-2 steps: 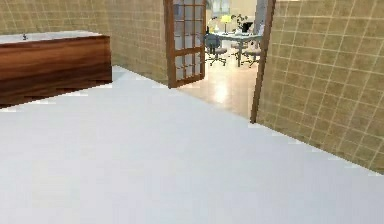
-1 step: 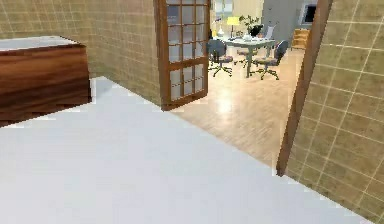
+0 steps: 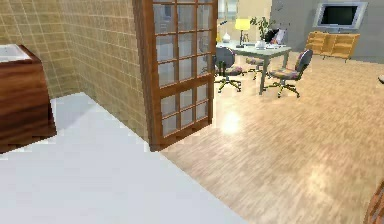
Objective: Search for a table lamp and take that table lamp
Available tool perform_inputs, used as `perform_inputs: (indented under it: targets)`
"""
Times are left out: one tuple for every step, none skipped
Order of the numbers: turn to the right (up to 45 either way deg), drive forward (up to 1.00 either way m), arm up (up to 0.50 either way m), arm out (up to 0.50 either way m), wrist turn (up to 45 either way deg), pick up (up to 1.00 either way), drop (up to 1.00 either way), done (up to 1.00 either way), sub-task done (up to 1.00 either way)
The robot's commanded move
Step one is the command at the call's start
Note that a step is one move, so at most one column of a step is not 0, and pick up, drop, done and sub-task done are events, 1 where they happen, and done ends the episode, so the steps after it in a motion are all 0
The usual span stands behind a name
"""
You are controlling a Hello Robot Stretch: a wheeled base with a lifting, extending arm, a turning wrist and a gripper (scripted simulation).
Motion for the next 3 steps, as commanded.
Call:
perform_inputs:
  targets:
    - [3.0, 0.0, 0.0, 0.0, 0.0, 0.0, 0.0, 0.0, 0.0]
    - [0.0, 1.0, 0.0, 0.0, 0.0, 0.0, 0.0, 0.0, 0.0]
    - [45.0, 0.0, 0.0, 0.0, 0.0, 0.0, 0.0, 0.0, 0.0]
